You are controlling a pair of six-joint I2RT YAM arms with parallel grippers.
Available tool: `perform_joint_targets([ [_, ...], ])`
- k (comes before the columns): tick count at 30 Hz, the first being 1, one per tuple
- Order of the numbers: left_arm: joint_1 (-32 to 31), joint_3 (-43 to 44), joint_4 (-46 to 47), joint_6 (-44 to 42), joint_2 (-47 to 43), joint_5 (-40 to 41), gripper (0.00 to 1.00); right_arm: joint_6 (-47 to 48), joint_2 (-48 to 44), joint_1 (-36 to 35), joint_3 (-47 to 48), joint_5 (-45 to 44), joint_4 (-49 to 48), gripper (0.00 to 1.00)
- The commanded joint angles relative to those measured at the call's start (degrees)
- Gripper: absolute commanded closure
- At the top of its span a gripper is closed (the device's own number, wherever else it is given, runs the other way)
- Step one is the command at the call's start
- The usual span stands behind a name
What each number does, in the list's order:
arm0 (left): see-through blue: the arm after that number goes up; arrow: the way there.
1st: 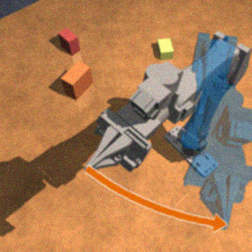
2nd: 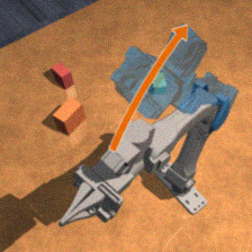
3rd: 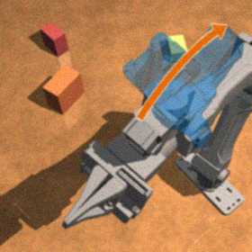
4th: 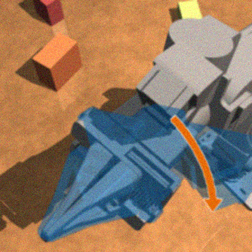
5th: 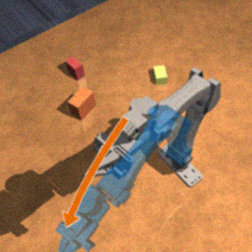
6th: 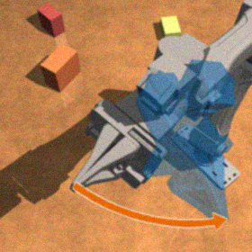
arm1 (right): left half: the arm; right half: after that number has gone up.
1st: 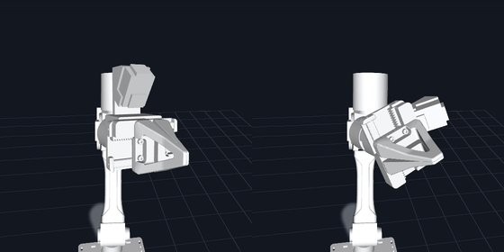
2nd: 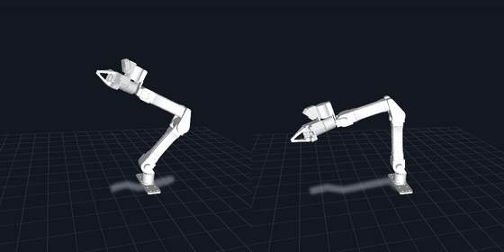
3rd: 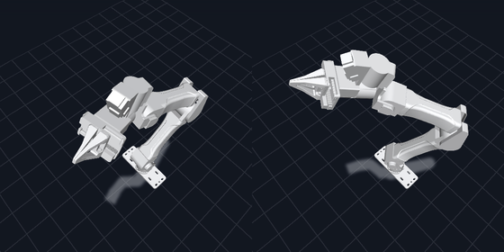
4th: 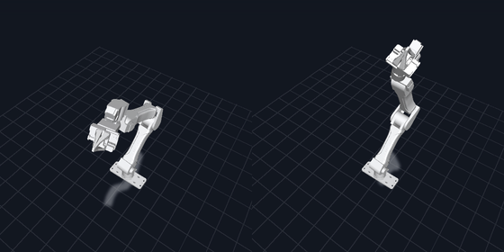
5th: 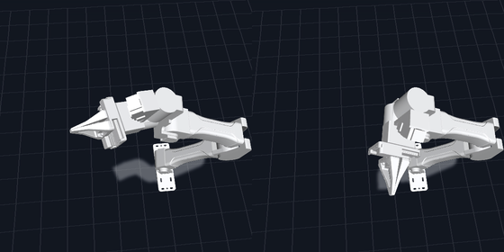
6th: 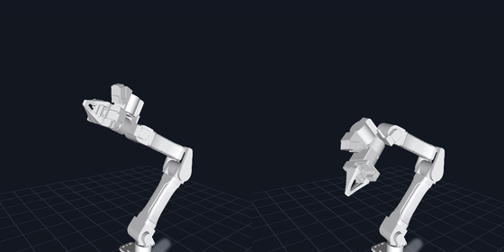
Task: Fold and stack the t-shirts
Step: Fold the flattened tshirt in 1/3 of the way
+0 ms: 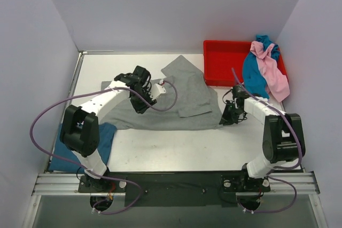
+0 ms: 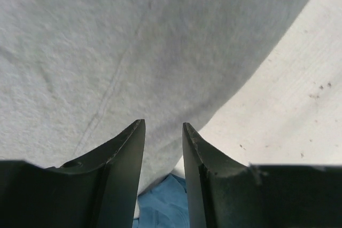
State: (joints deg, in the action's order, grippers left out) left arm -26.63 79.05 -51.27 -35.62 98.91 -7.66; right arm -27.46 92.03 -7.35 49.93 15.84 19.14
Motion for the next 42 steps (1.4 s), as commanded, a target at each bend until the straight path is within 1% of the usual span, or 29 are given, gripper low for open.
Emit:
perform_joint_targets([
  [1, -3.51, -2.14, -5.07, -5.42, -2.32, -1.22, 0.56, -1.36, -6.85, 6.02, -3.51, -2.65, 8.18, 1.00],
  [4, -6.93, -4.24, -6.48, -6.57, -2.32, -0.51, 0.56, -1.54, -11.85, 11.21, -6.33, -2.39, 11.00, 1.00],
  [6, -8.17, -6.69, -7.27, -7.27, -2.67, -0.16, 0.57, -1.19, -14.67, 16.73, -8.26, -1.78, 12.67, 1.00],
  [7, -8.17, -7.84, -7.18, -7.45, -3.54, 0.19, 0.57, -0.49, -15.47, 18.41, -8.53, -1.51, 13.90, 1.00],
  [8, -8.00, -9.86, -6.92, -7.80, -3.90, 1.50, 0.57, -0.14, -16.96, 21.13, -8.88, -1.16, 14.52, 1.00],
  [11, -7.47, -15.57, -1.76, -8.85, -6.62, 7.20, 0.55, 2.41, -19.25, 25.28, -8.98, -1.25, 16.81, 1.00],
  [12, -7.38, -18.55, 0.09, -9.64, -7.41, 11.66, 0.54, 2.85, -19.52, 26.59, -8.80, -0.98, 17.07, 1.00],
  [15, -7.29, -23.23, 9.57, -10.61, -7.95, 17.32, 0.52, 3.38, -18.73, 27.13, -8.45, 0.07, 16.99, 1.00],
  [16, -7.29, -24.63, 10.91, -10.70, -7.77, 19.33, 0.52, 3.38, -18.38, 27.13, -8.36, 1.12, 16.99, 1.00],
  [19, -7.38, -26.92, 15.31, -10.79, -7.77, 20.23, 0.53, 3.73, -17.67, 27.04, -8.27, 1.22, 16.99, 1.00],
  [20, -7.38, -28.14, 15.23, -10.88, -7.77, 19.97, 0.53, 3.82, -17.76, 27.04, -8.36, 1.04, 17.16, 1.00],
  [21, -7.56, -29.29, 14.97, -10.79, -7.86, 19.53, 0.59, 3.82, -18.02, 27.13, -8.36, 0.69, 17.16, 1.00],
  [22, -7.47, -29.91, 14.18, -10.62, -7.86, 19.00, 0.65, 3.91, -18.11, 27.13, -8.36, 0.69, 17.42, 1.00],
  [23, -7.64, -30.61, 12.00, -9.92, -7.95, 18.48, 0.87, 3.73, -18.29, 27.13, -8.45, 0.95, 17.60, 1.00],
  [24, -7.73, -30.79, 9.19, -9.65, -8.21, 18.04, 1.00, 3.47, -18.46, 27.13, -8.45, 1.30, 17.95, 1.00],
  [27, -7.91, -30.44, 1.10, -7.19, -10.75, 14.62, 1.00, 1.98, -20.12, 26.35, -9.24, 3.05, 20.14, 1.00],
  [28, -8.17, -30.18, -3.44, -6.66, -12.76, 13.56, 1.00, 1.54, -20.48, 25.90, -9.24, 3.15, 21.20, 1.00],
  [29, -8.69, -29.74, -5.40, -5.70, -13.74, 10.59, 1.00, 1.01, -21.62, 24.86, -8.72, 1.50, 23.56, 1.00],
  [30, -9.05, -29.48, -9.60, -5.34, -15.75, 9.26, 1.00, 0.49, -22.06, 24.41, -8.19, 0.96, 24.45, 1.00],
  [31, -9.66, -29.04, -11.21, -4.65, -16.46, 6.11, 1.00, 0.39, -23.11, 24.14, -7.31, 0.34, 26.37, 1.00],
  [32, -10.01, -28.86, -14.10, -4.29, -17.69, 4.95, 1.00, 0.13, -23.64, 24.23, -6.87, -0.19, 27.17, 1.00],
  [34, -11.07, -29.03, -16.48, -3.50, -18.93, 3.97, 1.00, 0.13, -24.26, 24.23, -6.08, -1.33, 29.11, 1.00],
  [38, -11.95, -29.04, -19.04, -2.62, -19.20, 4.24, 1.00, -0.13, -24.44, 23.18, -7.74, 1.30, 33.50, 1.00],
  [39, -12.13, -28.86, -19.31, -2.44, -19.28, 3.89, 1.00, -0.48, -24.96, 21.52, -7.48, 1.04, 35.25, 1.00],
  [42, -12.83, -28.33, -21.32, -2.35, -19.37, 1.17, 1.00, -1.45, -27.86, 20.01, -6.43, -1.41, 37.90, 1.00],
])
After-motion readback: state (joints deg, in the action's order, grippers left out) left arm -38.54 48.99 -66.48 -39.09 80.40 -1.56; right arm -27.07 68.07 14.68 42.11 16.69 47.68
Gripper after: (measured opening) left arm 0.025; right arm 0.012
